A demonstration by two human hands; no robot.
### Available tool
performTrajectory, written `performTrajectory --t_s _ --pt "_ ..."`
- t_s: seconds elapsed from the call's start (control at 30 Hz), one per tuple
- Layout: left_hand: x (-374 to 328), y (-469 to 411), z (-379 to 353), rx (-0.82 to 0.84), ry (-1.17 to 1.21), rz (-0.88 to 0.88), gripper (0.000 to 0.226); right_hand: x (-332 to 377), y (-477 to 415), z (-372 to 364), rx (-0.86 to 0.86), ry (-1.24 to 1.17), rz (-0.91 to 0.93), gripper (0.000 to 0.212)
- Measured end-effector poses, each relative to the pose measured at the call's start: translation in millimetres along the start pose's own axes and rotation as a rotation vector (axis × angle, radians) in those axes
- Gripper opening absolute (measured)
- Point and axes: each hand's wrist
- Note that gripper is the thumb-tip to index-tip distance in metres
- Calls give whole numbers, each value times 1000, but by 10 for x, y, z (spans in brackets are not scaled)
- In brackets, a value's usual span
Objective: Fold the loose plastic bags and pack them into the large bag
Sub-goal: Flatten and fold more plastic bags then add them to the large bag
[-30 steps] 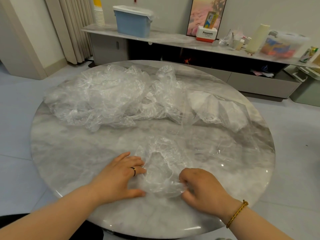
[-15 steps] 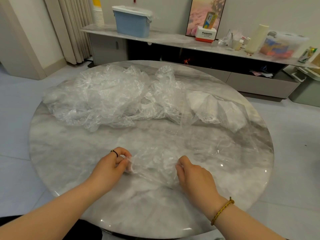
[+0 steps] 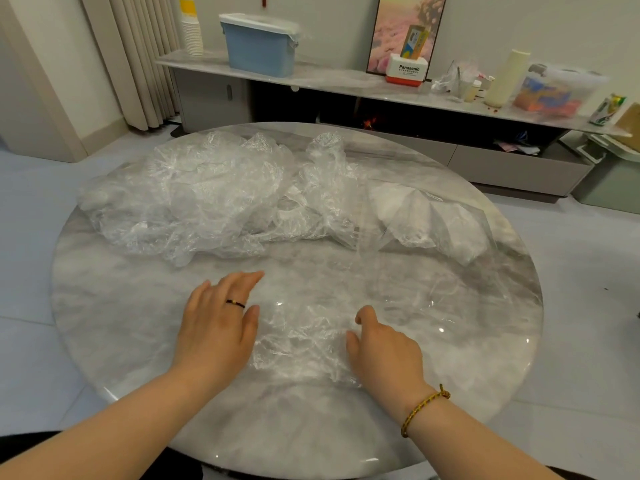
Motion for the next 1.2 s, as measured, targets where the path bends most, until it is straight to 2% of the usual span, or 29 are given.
performTrajectory --t_s 0.03,0.1,0.17,0.23,0.3,0.47,0.63,0.77,0.87,0.93,0.97,1.0,1.03,1.07,1.1,1.17,1.2 --pt "-34 13 -4 -42 -12 -135 33 21 -8 17 -52 14 -5 28" --pt "-130 59 -57 -2 -1 -327 34 67 -3 -17 -254 26 27 28" --pt "-215 122 -142 141 -79 -352 56 114 13 -94 -365 -24 128 38" --pt "-213 193 -260 288 -175 -307 62 171 52 -193 -320 -17 218 44" --pt "-161 242 -361 401 -195 -266 56 221 97 -254 -260 -28 290 43" --pt "-56 299 -425 577 -231 -216 62 184 148 -397 -52 46 279 53" --pt "-62 312 -440 609 -266 -249 69 167 175 -382 112 24 272 54" --pt "-83 320 -467 611 -256 -267 69 149 138 -441 111 -4 254 55" --pt "-65 286 -447 662 -285 -233 73 143 115 -363 163 14 270 68" --pt "-90 200 -393 591 -255 -233 98 74 42 -290 107 -29 400 82" --pt "-75 173 -410 512 -172 -226 117 44 37 -248 62 -55 462 80" --pt "-61 147 -354 536 -76 -144 130 8 21 -226 33 -118 447 72" --pt "-60 108 -295 517 -4 -102 133 -22 1 -169 -67 -192 368 59" --pt "-60 70 -255 459 56 -69 123 -30 -19 -70 -143 -254 302 45" --pt "-54 32 -221 394 97 -43 102 -61 -38 -10 -205 -213 285 35" --pt "-17 -29 -201 330 111 -15 54 -74 -36 130 -108 -83 256 23" --pt "0 -53 -206 342 118 24 40 -126 -35 134 -22 -68 254 23"
Point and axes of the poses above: each hand's wrist, its own y-axis away from the middle knuckle, its own z-axis out of the back of the hand, x = y × z, and after that the axes turned 4 degrees about x, right-handed
